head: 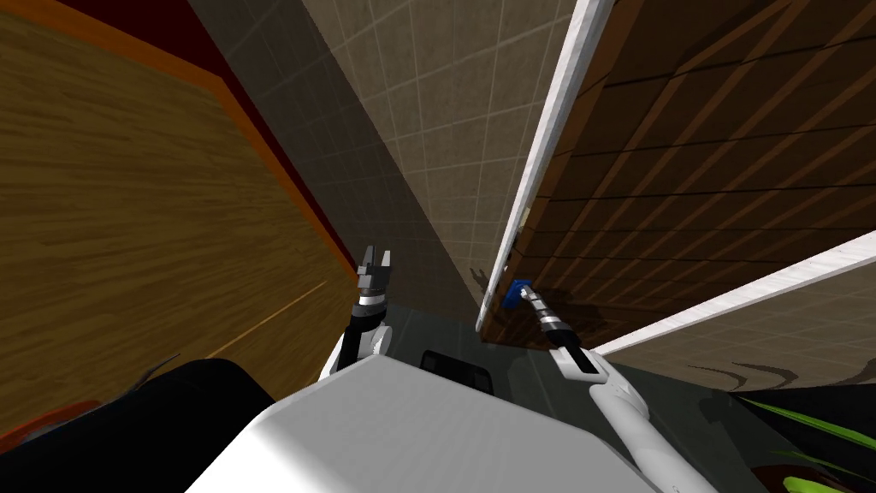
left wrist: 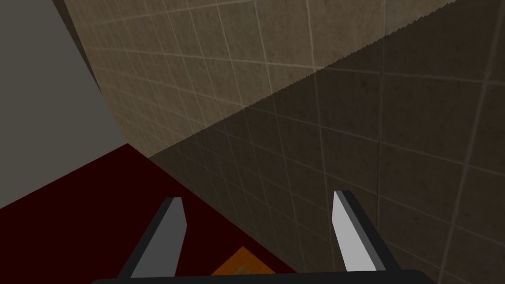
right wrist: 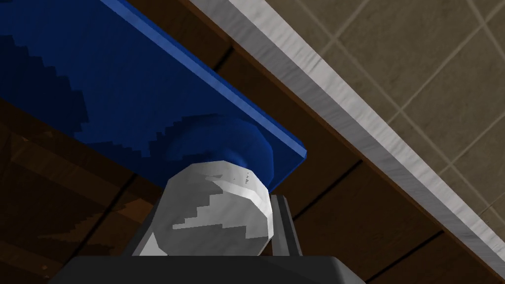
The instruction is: Pull the door open
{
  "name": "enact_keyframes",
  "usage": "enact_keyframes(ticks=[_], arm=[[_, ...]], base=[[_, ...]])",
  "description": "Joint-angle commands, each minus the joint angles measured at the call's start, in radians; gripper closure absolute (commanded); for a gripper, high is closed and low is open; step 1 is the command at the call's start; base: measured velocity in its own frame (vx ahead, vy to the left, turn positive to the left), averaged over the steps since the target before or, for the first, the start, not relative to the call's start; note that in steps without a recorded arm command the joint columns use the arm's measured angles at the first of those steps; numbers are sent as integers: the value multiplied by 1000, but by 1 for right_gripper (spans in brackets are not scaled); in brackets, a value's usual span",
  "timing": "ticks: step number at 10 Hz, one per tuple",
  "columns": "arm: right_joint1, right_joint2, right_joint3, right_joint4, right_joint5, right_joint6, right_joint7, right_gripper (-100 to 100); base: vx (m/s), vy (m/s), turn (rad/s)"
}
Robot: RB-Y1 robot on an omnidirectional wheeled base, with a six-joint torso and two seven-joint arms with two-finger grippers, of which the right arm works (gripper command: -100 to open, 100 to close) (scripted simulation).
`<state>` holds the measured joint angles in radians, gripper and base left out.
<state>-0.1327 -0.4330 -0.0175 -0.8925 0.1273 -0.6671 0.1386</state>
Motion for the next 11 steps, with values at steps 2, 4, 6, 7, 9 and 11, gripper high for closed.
enact_keyframes(ticks=[2,4,6,7,9,11], arm=[[-7,-1,-7,0,-33,10,-68,100],[-10,4,-4,-2,-53,18,-108,100],[-21,18,0,-1,-90,28,-165,-100],[-25,23,1,1,-100,31,-183,-100],[-34,36,4,5,-131,38,-232,-100],[-46,52,7,9,-169,48,-289,-100]], base=[[-44,-49,58],[-78,-70,80],[-66,-66,67],[-72,-37,44],[-65,-35,43],[-82,-41,59]])
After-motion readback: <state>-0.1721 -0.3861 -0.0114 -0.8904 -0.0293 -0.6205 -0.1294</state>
